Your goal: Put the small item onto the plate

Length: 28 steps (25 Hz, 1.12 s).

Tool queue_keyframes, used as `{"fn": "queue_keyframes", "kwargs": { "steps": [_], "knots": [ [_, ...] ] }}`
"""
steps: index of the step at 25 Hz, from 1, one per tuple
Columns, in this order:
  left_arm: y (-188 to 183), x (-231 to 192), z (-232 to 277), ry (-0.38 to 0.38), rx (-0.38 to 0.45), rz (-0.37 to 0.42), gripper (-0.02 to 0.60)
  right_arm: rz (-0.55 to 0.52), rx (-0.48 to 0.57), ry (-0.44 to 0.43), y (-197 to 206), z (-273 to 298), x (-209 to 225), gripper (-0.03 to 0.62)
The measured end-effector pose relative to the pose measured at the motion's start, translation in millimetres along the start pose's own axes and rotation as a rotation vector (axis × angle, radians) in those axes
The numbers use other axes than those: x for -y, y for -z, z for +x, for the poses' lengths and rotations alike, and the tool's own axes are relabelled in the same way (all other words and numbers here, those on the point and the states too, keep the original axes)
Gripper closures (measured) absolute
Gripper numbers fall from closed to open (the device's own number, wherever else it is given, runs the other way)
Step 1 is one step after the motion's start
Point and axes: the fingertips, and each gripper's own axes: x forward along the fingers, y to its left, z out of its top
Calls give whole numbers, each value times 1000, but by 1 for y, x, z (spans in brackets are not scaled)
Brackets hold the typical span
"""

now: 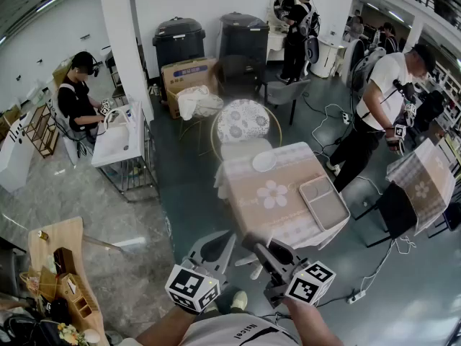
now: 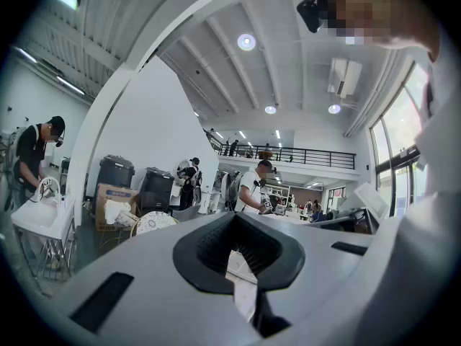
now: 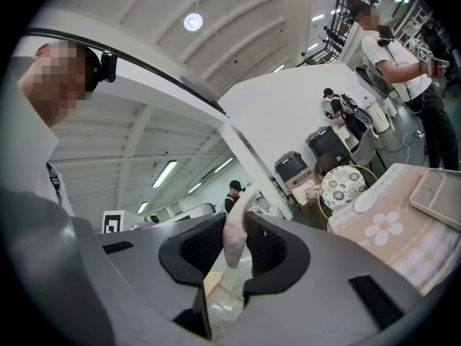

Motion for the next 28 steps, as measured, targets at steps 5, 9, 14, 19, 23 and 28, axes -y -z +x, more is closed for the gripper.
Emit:
{"fn": "queue_keyframes", "kwargs": {
  "steps": [5, 9, 14, 19, 23, 28],
  "knots": [
    [1, 1, 4, -1, -3, 2, 575, 3, 4, -7, -2, 2, 2, 499],
    [4, 2, 5, -5, -9, 1, 576, 10, -1, -17, 0, 2, 3, 499],
    [7, -1, 10, -16, -17, -2, 575, 16, -3, -30, -1, 3, 6, 499],
    [7, -5, 13, -31, -18, 7, 575, 17, 7, -37, -3, 5, 10, 499],
    [6, -7, 19, -49, -20, 17, 575, 32, 15, -47, -8, 5, 18, 499],
    [6, -8, 29, -73, -19, 25, 576, 37, 15, -62, -12, 3, 29, 499]
  ]
}}
